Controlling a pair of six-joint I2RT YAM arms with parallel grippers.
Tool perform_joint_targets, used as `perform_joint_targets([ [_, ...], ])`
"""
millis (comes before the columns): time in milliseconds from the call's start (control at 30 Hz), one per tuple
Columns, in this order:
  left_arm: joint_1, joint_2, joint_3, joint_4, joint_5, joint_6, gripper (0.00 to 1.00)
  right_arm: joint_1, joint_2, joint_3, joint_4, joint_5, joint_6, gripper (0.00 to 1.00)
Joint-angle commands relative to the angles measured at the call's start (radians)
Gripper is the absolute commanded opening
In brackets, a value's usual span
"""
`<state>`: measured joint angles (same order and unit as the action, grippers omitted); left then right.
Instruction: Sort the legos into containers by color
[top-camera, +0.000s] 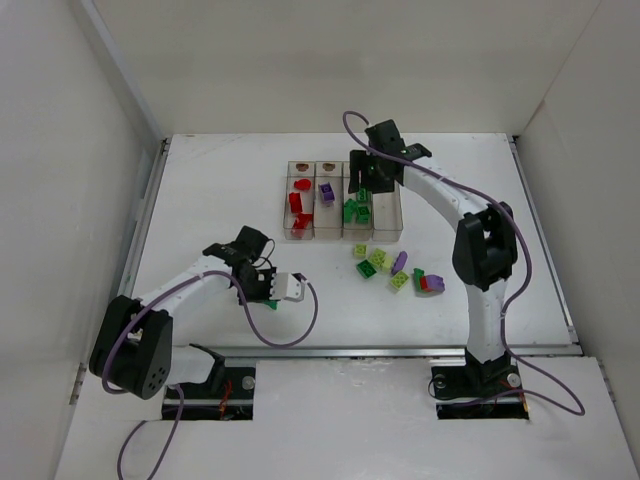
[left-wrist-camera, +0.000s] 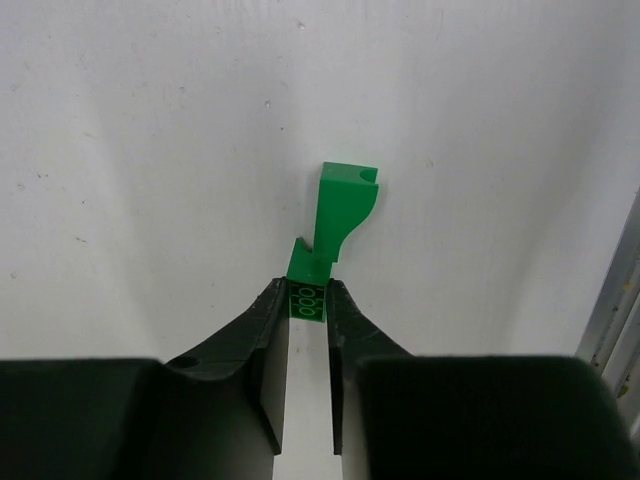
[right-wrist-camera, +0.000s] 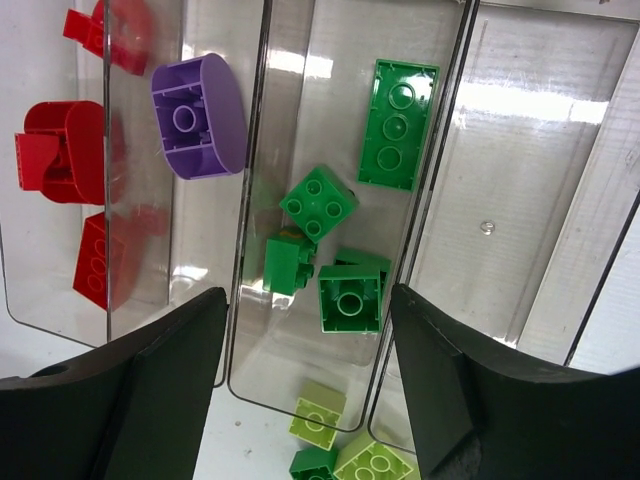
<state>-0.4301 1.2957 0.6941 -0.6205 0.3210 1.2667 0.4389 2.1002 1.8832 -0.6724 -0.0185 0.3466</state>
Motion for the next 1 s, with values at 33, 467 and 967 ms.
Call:
perform_joint_targets([
  [33, 0.007, 0.002, -0.005, -0.047, 0.043, 0.01, 0.07, -0.005, -0.08, 0.005, 0.043, 0.011, -0.012, 0.72],
  [467, 0.077, -0.114, 0.054, -0.035, 0.043, -0.047, 0.0, -0.005, -0.12, -0.025, 0.043, 0.011, -0.023, 0.72],
  [967, 0.183, -0.07, 0.521, -0.012, 0.51, -0.42, 0.0, 0.142, -0.552, -0.351, 0.189, -0.278, -0.539, 0.78],
])
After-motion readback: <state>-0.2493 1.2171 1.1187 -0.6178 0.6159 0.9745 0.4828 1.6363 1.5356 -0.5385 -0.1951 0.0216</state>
